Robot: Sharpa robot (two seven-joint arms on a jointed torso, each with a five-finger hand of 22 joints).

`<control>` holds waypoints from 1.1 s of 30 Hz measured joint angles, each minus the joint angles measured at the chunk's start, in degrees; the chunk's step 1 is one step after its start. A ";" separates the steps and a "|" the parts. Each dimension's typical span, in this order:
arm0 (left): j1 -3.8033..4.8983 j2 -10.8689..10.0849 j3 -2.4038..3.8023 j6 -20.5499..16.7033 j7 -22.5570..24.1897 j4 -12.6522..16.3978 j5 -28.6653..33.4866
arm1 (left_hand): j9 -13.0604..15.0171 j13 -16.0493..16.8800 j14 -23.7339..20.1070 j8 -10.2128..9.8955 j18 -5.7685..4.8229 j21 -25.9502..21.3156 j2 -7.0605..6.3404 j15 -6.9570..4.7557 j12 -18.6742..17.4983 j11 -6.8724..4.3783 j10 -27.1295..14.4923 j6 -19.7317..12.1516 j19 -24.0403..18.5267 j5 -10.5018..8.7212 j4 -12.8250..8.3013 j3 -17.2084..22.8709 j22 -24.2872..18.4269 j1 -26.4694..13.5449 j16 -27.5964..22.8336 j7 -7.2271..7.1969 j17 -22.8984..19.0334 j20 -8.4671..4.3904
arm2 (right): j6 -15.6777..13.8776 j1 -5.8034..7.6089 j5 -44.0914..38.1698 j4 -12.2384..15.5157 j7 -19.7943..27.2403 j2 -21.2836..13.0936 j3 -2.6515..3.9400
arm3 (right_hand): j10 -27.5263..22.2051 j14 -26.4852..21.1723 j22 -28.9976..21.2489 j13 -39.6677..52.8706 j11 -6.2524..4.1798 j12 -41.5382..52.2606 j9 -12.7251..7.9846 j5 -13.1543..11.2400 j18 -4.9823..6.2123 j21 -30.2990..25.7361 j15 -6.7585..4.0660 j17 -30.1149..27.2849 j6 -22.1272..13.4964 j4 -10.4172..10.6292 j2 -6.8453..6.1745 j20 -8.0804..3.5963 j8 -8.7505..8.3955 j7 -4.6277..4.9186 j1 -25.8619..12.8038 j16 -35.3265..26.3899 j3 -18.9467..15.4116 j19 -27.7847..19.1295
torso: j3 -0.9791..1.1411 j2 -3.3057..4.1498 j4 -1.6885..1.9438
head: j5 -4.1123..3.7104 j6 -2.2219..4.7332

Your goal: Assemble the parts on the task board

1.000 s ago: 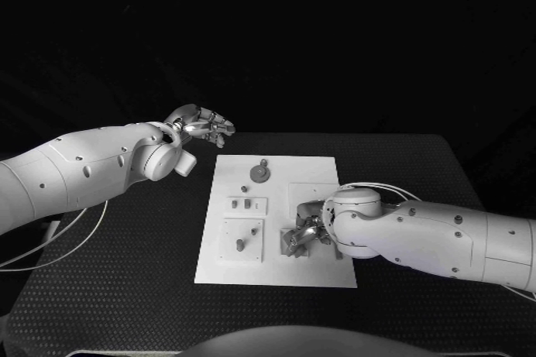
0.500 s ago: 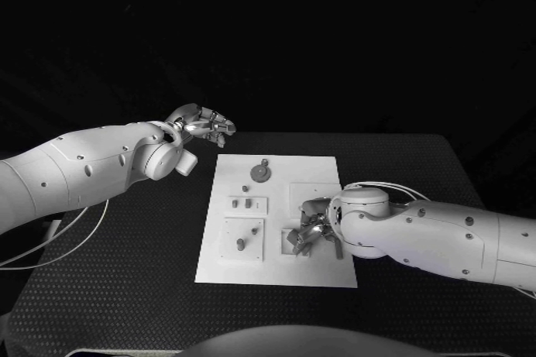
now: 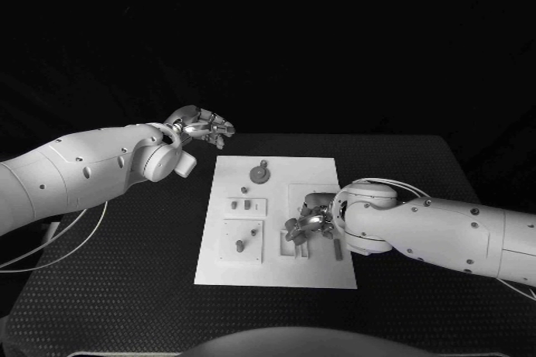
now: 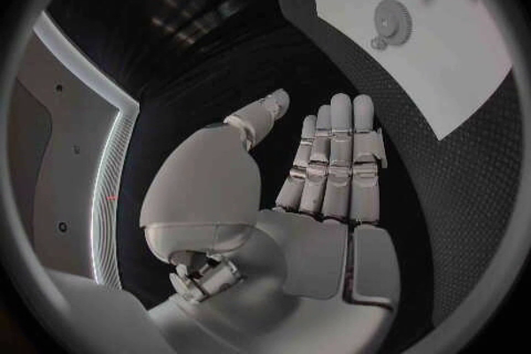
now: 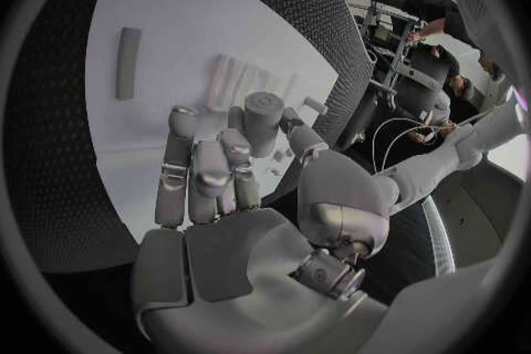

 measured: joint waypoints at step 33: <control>0.01 0.01 -0.01 0.09 -0.13 0.11 0.00 | -0.04 0.00 0.00 0.00 0.44 0.00 0.00 0.00 0.00 0.00 0.00 0.00 0.00 0.00 0.00 0.00 0.09 0.00 0.00 0.00 0.08 0.00 | 4.01 -0.06 6.41 -4.94 -0.42 3.02 -0.04 | 0.00 -0.10 -0.01 -0.10 0.00 -0.01 -0.90 0.01 -0.33 -0.11 -0.11 0.07 0.33 2.23 -0.36 0.00 -0.07 0.03 -5.73 0.00 0.37 0.00 | 0.02 0.06 0.04 | -0.23 -0.22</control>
